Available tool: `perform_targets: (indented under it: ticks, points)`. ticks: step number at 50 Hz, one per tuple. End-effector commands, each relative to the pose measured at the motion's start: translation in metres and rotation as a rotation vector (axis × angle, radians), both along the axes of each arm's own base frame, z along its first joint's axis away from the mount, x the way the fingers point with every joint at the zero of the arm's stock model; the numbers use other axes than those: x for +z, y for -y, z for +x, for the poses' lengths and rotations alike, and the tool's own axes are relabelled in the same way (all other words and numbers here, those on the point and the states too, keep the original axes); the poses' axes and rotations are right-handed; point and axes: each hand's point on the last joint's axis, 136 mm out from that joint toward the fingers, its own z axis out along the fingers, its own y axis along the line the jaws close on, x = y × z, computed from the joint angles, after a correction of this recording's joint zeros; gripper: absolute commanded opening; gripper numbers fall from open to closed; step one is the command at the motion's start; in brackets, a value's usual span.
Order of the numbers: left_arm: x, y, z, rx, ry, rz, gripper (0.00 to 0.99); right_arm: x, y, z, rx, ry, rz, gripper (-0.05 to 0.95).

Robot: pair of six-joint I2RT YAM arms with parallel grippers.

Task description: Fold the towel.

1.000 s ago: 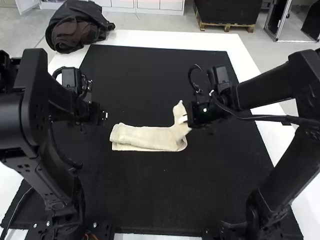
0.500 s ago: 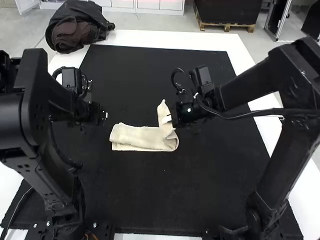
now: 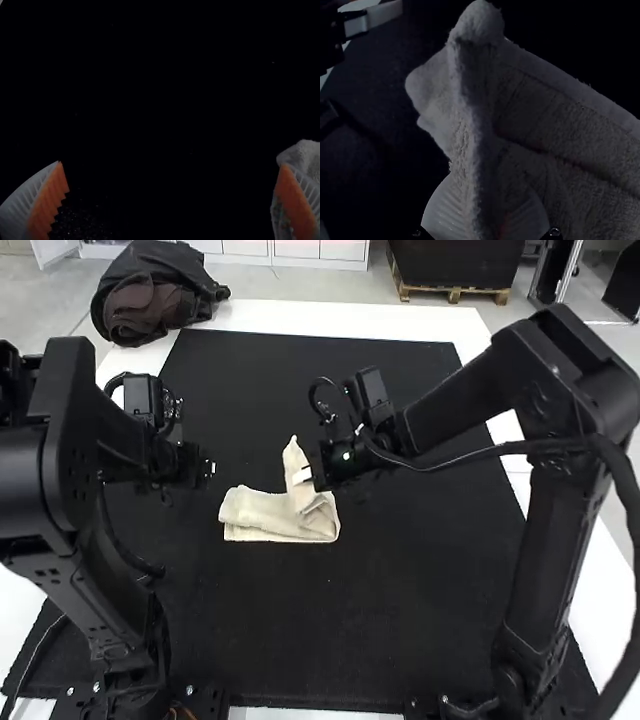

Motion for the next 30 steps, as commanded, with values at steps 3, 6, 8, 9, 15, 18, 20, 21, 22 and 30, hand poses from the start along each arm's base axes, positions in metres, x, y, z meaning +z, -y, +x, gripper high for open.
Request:
perform_targets:
  ticks: [3,6,8,9,15,18,20,21,22,30]
  points:
    - [0.005,-0.004,0.002,0.018,0.019,-0.004,0.970,0.010,-0.021,0.000,0.034,0.007,0.037,-0.02]
    - [0.005,-0.004,0.002,0.018,0.019,-0.004,0.970,0.009,-0.026,0.000,0.043,0.009,0.039,-0.02]
    - [0.004,-0.003,0.001,0.016,0.016,-0.004,0.970,0.009,-0.030,-0.001,0.049,0.010,0.040,-0.02]
    - [0.004,-0.004,0.001,0.018,0.016,-0.004,0.970,0.008,-0.031,0.000,0.051,0.010,0.040,-0.02]
    - [0.003,-0.003,0.000,0.017,0.013,-0.006,0.970,0.007,-0.040,-0.002,0.064,0.007,0.043,-0.02]
    - [0.003,-0.003,0.000,0.014,0.013,-0.007,0.970,0.007,-0.045,-0.003,0.066,0.003,0.049,-0.02]
    - [0.003,-0.003,0.000,0.016,0.013,-0.007,0.970,0.007,-0.048,-0.003,0.070,0.005,0.052,-0.02]
    - [0.003,-0.003,0.000,0.016,0.013,-0.007,0.970,0.008,-0.049,-0.003,0.071,0.006,0.055,-0.02]
    - [0.003,-0.003,-0.001,0.015,0.010,-0.009,0.970,0.008,-0.051,-0.003,0.074,0.006,0.055,-0.02]
    - [0.003,-0.001,-0.001,0.012,0.009,-0.012,0.970,0.005,-0.060,-0.006,0.087,0.001,0.056,-0.02]
